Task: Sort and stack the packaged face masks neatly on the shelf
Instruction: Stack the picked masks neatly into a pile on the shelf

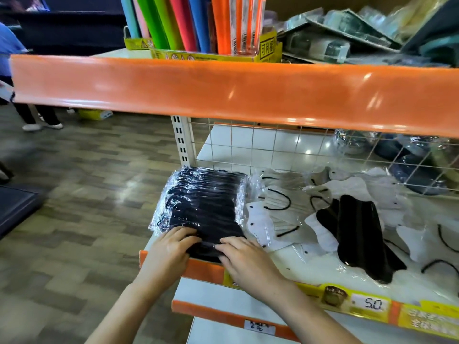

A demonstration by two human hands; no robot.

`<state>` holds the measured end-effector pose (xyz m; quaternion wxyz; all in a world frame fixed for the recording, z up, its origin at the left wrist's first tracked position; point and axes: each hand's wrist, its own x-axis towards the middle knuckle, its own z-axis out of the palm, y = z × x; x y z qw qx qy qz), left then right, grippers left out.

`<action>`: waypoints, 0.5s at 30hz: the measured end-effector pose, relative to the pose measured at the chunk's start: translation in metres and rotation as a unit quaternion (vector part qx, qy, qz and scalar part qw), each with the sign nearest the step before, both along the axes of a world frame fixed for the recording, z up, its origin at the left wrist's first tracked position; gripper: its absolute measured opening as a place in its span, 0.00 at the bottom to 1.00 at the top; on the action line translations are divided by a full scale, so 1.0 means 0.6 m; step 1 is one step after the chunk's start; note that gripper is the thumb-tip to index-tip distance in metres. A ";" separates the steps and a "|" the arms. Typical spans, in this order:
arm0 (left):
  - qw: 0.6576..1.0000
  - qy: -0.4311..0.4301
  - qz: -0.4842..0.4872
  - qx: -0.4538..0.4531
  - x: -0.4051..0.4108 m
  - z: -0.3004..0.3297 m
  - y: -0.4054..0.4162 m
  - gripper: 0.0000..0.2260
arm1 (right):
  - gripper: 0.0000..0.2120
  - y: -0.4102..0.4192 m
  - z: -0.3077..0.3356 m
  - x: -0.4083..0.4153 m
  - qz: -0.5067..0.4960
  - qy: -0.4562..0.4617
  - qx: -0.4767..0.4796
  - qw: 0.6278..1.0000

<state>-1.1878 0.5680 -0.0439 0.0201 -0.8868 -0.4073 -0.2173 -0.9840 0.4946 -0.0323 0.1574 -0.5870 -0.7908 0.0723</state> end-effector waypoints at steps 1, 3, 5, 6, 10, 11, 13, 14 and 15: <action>1.000 0.005 0.006 -0.019 -0.003 -0.003 0.004 0.19 | 0.32 0.001 0.004 -0.001 0.002 0.004 -0.044 0.999; 0.998 0.013 0.010 -0.054 -0.007 -0.008 0.016 0.20 | 0.44 0.002 0.012 -0.002 0.002 0.008 -0.098 0.995; 0.996 0.024 0.008 -0.082 -0.010 -0.006 0.026 0.19 | 0.47 0.005 0.018 -0.004 0.004 0.010 -0.112 0.994; 0.995 0.037 0.010 -0.088 -0.011 -0.004 0.030 0.19 | 0.47 0.009 0.018 -0.005 0.004 0.023 -0.116 0.993; 0.992 0.037 0.021 -0.121 -0.011 0.000 0.032 0.37 | 0.34 0.019 0.012 -0.006 -0.041 0.094 -0.065 0.993; 0.989 0.023 0.026 -0.143 -0.012 0.003 0.032 0.41 | 0.26 0.022 0.010 -0.003 -0.071 0.089 -0.034 0.993; 0.986 -0.021 0.050 -0.160 -0.012 0.009 0.033 0.44 | 0.19 0.028 0.007 0.008 -0.121 0.058 0.011 0.991; 0.987 -0.043 0.075 -0.139 -0.011 0.011 0.035 0.40 | 0.22 0.030 0.007 0.012 -0.141 0.039 0.002 0.989; 0.986 -0.061 0.112 -0.106 -0.011 0.008 0.040 0.35 | 0.25 0.033 0.007 0.016 -0.155 0.021 -0.022 0.987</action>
